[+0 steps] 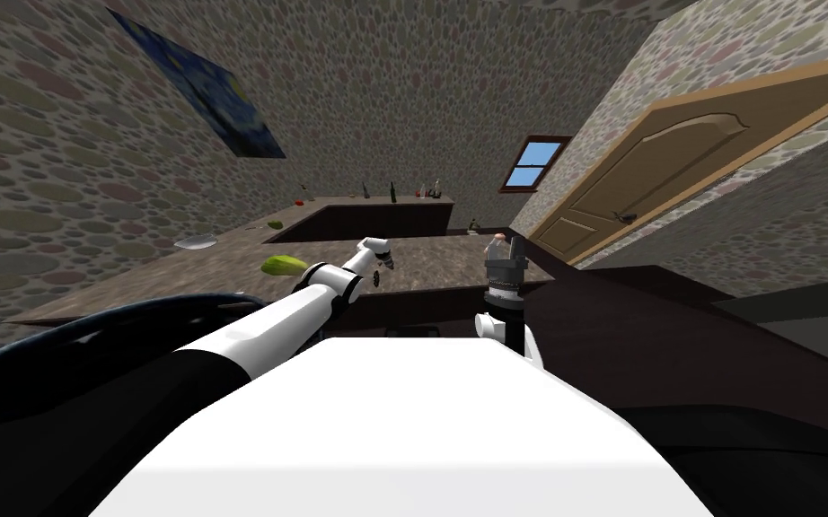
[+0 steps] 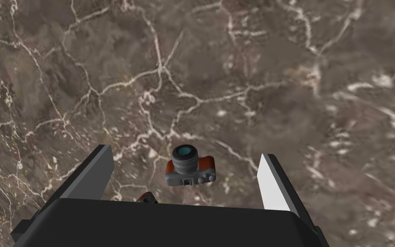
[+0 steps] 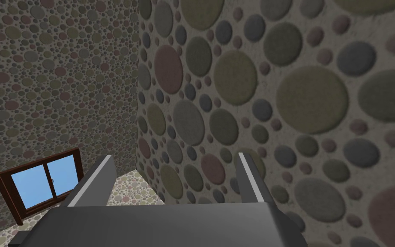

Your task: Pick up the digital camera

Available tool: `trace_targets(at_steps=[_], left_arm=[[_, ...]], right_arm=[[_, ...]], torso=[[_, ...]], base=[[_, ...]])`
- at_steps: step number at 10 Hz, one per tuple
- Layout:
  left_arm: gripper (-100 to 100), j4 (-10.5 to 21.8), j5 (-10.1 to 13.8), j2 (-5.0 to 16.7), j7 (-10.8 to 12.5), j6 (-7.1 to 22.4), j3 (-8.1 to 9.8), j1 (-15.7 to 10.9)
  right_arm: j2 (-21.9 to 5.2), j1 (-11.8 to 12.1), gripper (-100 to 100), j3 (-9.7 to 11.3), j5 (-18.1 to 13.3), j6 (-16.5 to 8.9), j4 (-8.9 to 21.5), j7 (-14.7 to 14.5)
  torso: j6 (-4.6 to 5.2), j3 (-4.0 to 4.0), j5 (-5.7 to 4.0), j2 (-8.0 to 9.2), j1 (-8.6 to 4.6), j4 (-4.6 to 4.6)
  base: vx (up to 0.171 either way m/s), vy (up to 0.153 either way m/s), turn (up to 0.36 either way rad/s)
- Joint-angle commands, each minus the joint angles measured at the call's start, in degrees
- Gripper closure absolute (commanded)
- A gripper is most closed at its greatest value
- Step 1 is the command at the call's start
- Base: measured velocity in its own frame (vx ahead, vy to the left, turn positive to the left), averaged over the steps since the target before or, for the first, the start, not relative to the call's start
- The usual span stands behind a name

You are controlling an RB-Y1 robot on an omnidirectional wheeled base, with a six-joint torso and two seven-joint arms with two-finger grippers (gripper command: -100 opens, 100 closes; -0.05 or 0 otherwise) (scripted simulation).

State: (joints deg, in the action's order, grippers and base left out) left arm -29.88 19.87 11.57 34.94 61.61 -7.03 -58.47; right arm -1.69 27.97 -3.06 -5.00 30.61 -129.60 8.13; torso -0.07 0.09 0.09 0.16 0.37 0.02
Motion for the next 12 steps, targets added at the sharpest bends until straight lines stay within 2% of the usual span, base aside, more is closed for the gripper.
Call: trace_targets(at_steps=[1,5,6,7,11,12], left_arm=[[-100,1.0,-0.7,0.3,1.7,-0.9,0.21,0.2],[-100,3.1,-2.5,1.4,6.2,-3.0,0.94,0.9],[-100,4.3,-2.0,1.3,4.9,-3.4,0.99,-0.1],[100,4.2,-2.0,1.3,5.2,-3.4,1.00,0.0],[100,4.2,-2.0,1.3,5.1,-3.4,0.98,0.0],[0,4.2,-2.0,1.3,5.1,-3.4,0.99,0.0]], right_arm=[[0.0,0.0,0,0.0,0.0,0.0,0.0,0.0],[0.0,0.0,0,0.0,0.0,0.0,0.0,0.0],[0.0,0.0,0,0.0,0.0,0.0,0.0,0.0],[0.0,0.0,0,0.0,0.0,0.0,0.0,0.0],[0.0,0.0,0,0.0,0.0,0.0,0.0,0.0],[0.0,0.0,0,0.0,0.0,0.0,0.0,0.0]], torso=[[0.00,0.00,0.00,0.00,0.00,0.00],[0.08,-0.13,0.02,-0.18,-0.06,-0.09],[0.07,-0.20,0.06,-0.24,0.01,-0.16],[0.02,-0.28,0.04,-0.38,-0.12,-0.19],[0.02,-0.42,0.01,-0.60,-0.28,-0.27],[0.03,-0.43,0.01,-0.60,-0.28,-0.27]], base=[[-0.020,0.092,-0.199],[-0.030,0.081,-0.260],[-0.029,0.044,-0.049],[-0.006,0.008,0.008],[0.000,0.000,0.000],[0.000,0.000,0.000]])
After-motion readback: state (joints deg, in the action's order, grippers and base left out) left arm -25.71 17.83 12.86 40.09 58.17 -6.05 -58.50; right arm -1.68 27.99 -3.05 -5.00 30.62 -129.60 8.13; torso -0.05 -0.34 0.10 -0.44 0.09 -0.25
